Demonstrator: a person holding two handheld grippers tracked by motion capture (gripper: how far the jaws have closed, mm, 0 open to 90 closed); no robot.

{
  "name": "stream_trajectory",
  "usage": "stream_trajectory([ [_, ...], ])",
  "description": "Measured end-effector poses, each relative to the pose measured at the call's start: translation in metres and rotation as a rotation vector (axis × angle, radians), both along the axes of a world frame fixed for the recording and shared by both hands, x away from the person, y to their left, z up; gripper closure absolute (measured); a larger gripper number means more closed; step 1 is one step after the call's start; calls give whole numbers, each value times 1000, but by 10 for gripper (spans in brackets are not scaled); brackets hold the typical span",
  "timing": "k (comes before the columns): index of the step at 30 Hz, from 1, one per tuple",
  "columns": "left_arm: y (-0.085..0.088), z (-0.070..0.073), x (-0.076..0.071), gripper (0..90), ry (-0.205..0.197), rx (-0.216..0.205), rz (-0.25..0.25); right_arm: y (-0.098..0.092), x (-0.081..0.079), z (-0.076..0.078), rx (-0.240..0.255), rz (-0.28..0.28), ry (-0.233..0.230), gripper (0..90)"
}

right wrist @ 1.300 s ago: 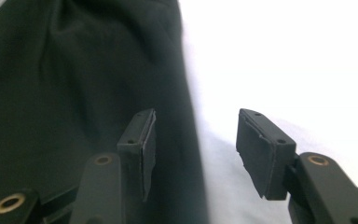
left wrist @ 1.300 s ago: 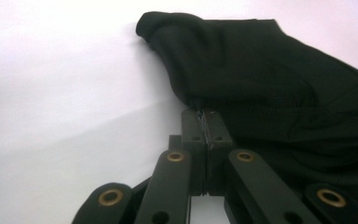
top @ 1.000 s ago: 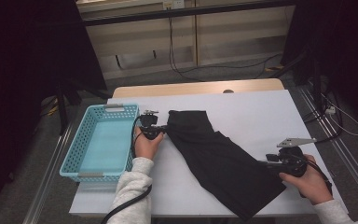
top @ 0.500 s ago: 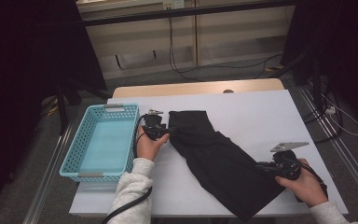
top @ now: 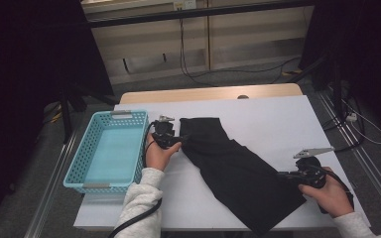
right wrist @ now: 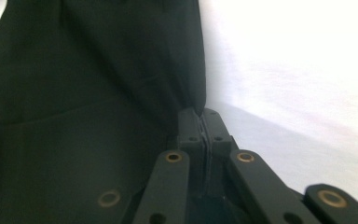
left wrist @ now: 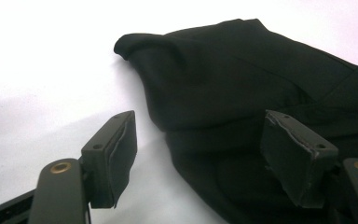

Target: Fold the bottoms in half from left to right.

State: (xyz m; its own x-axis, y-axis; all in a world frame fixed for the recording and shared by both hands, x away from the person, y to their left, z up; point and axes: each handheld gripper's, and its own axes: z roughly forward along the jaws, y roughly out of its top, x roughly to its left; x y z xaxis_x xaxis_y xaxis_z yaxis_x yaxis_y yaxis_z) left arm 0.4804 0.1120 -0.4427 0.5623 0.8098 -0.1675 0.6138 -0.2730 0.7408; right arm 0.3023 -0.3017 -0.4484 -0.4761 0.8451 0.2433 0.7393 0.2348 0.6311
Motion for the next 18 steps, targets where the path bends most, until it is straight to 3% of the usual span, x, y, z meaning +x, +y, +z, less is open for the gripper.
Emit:
stream_trajectory([
  [13, 1, 0, 0, 221, -6, 10, 14, -26, 9, 2, -31, -63, -7, 888],
  [18, 2, 0, 0, 203, -6, 12, 19, -38, 14, 1, -70, -101, -4, 888],
])
